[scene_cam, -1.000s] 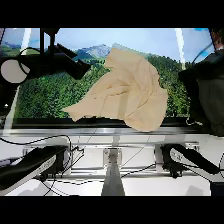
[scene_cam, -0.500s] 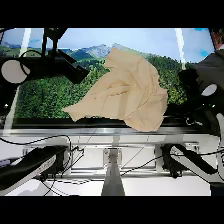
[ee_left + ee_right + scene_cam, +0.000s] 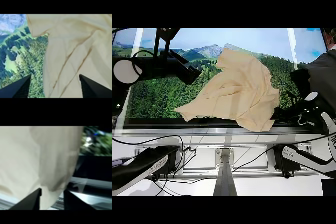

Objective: Fold the clothes and pants, and hang the long-sleeved shirts on hangers.

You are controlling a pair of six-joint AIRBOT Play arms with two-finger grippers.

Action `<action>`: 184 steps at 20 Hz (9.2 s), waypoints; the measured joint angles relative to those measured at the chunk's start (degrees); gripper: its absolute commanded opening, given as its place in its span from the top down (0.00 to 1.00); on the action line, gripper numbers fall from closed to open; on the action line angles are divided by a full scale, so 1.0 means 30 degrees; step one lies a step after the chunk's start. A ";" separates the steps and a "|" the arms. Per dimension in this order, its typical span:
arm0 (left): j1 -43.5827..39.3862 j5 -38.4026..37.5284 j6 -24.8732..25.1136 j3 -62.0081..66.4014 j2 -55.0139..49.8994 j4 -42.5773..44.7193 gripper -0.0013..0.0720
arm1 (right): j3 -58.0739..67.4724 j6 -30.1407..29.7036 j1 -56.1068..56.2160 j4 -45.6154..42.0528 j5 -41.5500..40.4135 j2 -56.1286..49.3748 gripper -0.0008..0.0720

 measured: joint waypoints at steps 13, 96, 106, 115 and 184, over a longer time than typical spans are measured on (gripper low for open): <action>0.9683 -0.2448 -0.1202 -0.1792 0.0007 0.0029 0.72 | 0.3373 -0.3599 0.0007 0.5020 -0.1566 0.3293 0.97; 1.3274 -0.0780 0.4503 0.5078 -0.8291 -1.1191 0.96 | 1.9263 -0.2193 0.2994 0.8327 -0.2623 -0.2499 0.97; 1.0673 0.4626 0.4823 0.5085 -1.3347 -1.0469 0.97 | 1.9001 -0.2215 0.4379 0.5472 -0.8291 -0.8408 0.97; 1.0331 -0.3563 0.1239 0.5093 -1.5475 -0.4736 0.35 | 1.8149 -0.1945 0.3257 0.2965 -0.1428 -0.9056 0.37; 1.6735 -0.4845 0.6084 -1.1526 0.0656 -1.2269 0.96 | 0.1311 -0.1778 0.2616 0.8276 -0.3009 0.7883 0.97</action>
